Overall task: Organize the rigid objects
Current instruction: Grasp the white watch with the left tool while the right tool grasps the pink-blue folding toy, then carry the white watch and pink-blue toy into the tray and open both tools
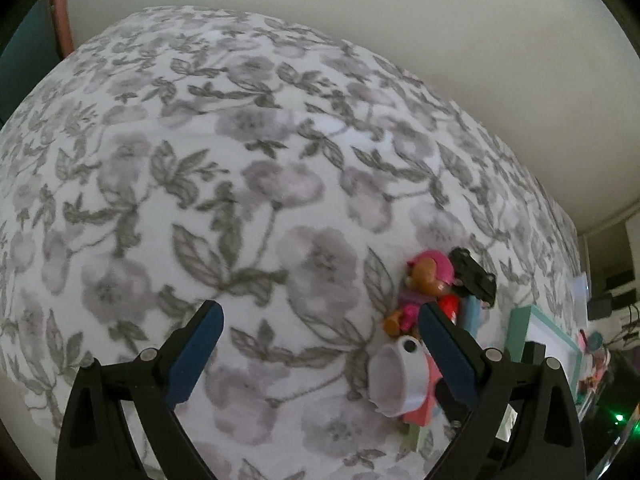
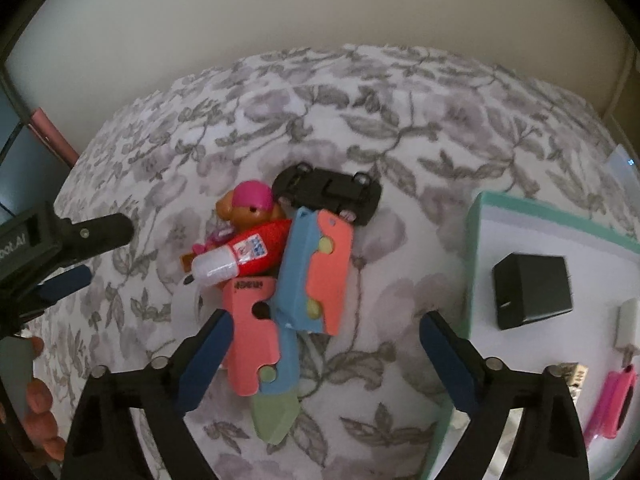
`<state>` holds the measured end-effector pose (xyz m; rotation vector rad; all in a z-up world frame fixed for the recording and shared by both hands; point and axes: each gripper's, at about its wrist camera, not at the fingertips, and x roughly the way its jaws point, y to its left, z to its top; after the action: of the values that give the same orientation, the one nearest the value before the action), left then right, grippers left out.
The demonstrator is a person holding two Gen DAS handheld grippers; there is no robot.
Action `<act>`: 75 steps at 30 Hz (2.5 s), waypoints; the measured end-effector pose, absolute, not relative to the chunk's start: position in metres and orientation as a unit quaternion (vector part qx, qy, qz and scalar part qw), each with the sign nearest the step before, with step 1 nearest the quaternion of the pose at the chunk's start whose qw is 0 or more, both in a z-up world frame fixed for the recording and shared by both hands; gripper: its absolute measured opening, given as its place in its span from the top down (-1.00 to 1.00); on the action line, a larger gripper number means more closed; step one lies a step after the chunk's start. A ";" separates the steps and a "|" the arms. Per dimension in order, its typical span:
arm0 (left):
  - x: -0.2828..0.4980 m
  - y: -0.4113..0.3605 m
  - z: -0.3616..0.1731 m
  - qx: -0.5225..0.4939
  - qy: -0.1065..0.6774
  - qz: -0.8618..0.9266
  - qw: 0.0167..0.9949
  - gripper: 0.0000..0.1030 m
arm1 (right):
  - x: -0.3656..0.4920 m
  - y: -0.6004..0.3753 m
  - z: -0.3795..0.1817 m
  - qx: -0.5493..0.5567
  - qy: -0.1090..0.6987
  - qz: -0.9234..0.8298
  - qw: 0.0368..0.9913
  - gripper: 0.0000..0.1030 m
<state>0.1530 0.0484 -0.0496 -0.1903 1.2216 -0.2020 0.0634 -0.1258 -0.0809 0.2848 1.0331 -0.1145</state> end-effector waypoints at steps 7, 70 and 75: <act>0.147 0.027 -0.055 -0.071 0.586 -0.129 0.797 -0.72 | 0.066 -0.115 -0.090 0.132 0.503 -0.035 0.853 -0.63; 0.148 0.038 -0.098 0.003 0.622 -0.103 0.776 0.80 | 0.059 -0.083 -0.103 0.029 0.521 -0.036 0.853 0.06; 0.144 0.037 -0.088 0.005 0.612 -0.096 0.785 0.81 | 0.047 -0.087 -0.102 0.044 0.522 -0.028 0.851 0.06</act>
<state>0.1436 0.0374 -0.0876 0.0107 1.3197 -0.2073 0.0474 -0.0868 -0.1024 0.0931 1.0987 -0.0590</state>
